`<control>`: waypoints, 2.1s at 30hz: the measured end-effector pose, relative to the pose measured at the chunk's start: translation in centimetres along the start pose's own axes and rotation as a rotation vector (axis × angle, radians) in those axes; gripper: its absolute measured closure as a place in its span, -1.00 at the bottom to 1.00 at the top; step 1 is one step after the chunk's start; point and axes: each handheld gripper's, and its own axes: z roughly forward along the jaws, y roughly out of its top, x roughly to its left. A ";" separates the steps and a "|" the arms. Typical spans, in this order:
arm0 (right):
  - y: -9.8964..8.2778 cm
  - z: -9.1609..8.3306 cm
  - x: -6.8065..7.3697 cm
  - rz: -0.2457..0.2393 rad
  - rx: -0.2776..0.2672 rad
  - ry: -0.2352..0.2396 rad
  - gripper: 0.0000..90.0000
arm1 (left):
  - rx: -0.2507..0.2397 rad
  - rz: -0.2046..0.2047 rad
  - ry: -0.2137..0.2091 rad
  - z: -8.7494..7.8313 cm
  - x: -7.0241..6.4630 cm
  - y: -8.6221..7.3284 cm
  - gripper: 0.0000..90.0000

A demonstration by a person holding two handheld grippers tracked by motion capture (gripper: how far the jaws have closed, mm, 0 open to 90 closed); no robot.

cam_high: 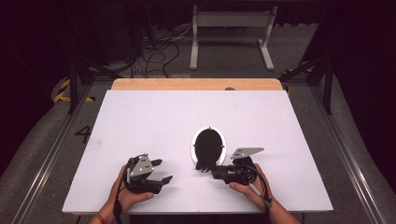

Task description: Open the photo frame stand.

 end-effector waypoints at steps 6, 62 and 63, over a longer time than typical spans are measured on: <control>0.0 0.2 -1.1 0.093 -0.042 0.094 0.30 | 0.027 0.041 -0.053 2.4 -0.5 1.9 -0.27; 2.1 1.6 -2.2 0.133 -0.174 0.159 0.38 | -0.017 -0.120 -0.131 7.1 4.7 5.9 -0.45; 2.0 1.5 -2.1 0.115 -0.174 0.151 0.39 | -0.007 -0.119 -0.139 7.3 4.8 5.8 -0.47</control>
